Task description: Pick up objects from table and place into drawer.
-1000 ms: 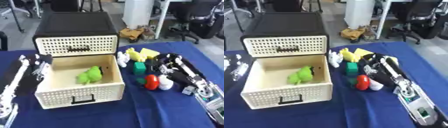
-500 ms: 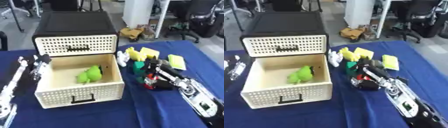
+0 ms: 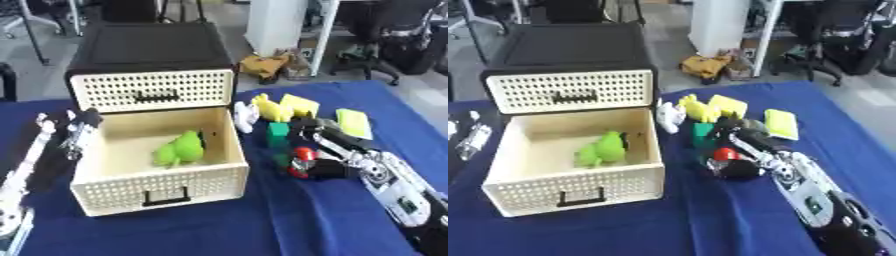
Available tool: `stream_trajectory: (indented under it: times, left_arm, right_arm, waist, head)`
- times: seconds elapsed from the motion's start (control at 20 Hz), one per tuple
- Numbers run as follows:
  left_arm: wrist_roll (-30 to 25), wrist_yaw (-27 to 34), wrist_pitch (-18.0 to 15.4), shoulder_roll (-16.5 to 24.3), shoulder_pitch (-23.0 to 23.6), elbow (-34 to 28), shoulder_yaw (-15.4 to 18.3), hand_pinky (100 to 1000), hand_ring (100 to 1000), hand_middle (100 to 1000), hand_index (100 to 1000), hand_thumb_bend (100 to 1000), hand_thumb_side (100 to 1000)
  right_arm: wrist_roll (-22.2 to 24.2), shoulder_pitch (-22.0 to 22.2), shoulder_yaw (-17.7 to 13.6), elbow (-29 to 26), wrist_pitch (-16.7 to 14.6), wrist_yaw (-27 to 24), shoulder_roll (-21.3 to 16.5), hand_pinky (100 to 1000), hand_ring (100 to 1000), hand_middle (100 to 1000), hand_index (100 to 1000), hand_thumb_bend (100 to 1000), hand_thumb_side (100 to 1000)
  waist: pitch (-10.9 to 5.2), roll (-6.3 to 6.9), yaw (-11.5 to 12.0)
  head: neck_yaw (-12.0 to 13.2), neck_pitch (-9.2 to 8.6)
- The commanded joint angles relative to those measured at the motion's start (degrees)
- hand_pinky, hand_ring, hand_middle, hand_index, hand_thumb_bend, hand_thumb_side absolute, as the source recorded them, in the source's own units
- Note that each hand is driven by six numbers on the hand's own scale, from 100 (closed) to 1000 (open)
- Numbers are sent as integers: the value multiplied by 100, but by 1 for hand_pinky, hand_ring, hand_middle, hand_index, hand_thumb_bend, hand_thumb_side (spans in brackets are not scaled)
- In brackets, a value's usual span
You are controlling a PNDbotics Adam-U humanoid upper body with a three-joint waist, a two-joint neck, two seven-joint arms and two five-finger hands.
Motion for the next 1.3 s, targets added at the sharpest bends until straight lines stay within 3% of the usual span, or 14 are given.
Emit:
stream_trajectory:
  times: [0.05,0.35,0.75,1.3]
  left_arm:
    - [-9,-30,-8,33,-61,-67,67,100,100,100,695,230,1000]
    - [-16,-45,-13,24,-59,-65,60,100,100,100,695,230,1000]
    - [-19,-54,-16,24,-57,-64,57,100,100,100,695,228,1000]
    - [-13,-99,-23,12,-46,-52,57,100,100,100,695,228,1000]
  right_arm:
    - [-65,-95,-121,151,22,297,-59,799,906,891,890,100,692]
    - [64,-88,-114,540,-70,435,32,806,915,906,909,100,783]
    - [165,-93,-81,626,-158,534,34,829,929,927,923,100,789]
    - [318,-62,59,803,-465,1518,90,833,918,938,925,100,763]
  waist:
    - [-69,-1,5]
    - [-68,3,17]
    - [-67,-1,29]
    - [-60,-12,44]
  head:
    - [2,19]
    - [-6,15]
    - [-12,12]
    - [-11,3]
